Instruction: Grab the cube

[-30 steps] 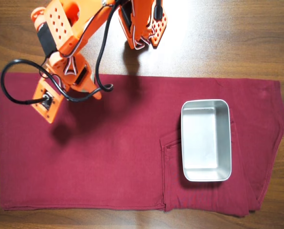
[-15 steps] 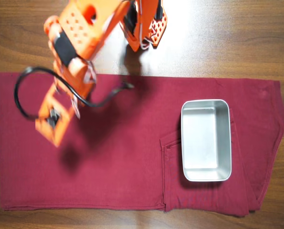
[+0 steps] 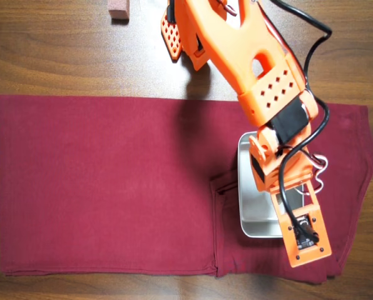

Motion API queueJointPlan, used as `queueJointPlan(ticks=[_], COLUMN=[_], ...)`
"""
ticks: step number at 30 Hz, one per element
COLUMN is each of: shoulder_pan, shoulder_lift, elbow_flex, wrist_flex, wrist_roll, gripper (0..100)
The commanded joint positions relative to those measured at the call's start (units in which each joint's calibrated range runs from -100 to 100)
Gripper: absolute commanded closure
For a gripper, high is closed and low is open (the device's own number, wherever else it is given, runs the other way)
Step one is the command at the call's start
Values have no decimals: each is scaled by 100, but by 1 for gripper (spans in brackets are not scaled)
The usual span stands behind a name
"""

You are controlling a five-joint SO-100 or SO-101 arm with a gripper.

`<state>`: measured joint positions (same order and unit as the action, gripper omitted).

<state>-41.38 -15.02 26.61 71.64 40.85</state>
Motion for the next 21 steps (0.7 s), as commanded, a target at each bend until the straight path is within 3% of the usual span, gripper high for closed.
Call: queueJointPlan(ticks=[1,4,8,13,14,15,16,17,19,21], shoulder_pan=[-37,11,443,836,807,769,759,846,1278,2026], shoulder_lift=[59,130,41,-92,-145,-225,-340,-500,-1184,-2471], elbow_flex=[-344,-399,-454,-454,-454,-454,-463,-426,11,1385], wrist_flex=[-69,-87,180,189,199,226,208,97,-32,-641], wrist_roll=[24,-73,107,283,230,210,147,112,176,606], gripper=[100,98,72,64,65,72,94,100,100,100])
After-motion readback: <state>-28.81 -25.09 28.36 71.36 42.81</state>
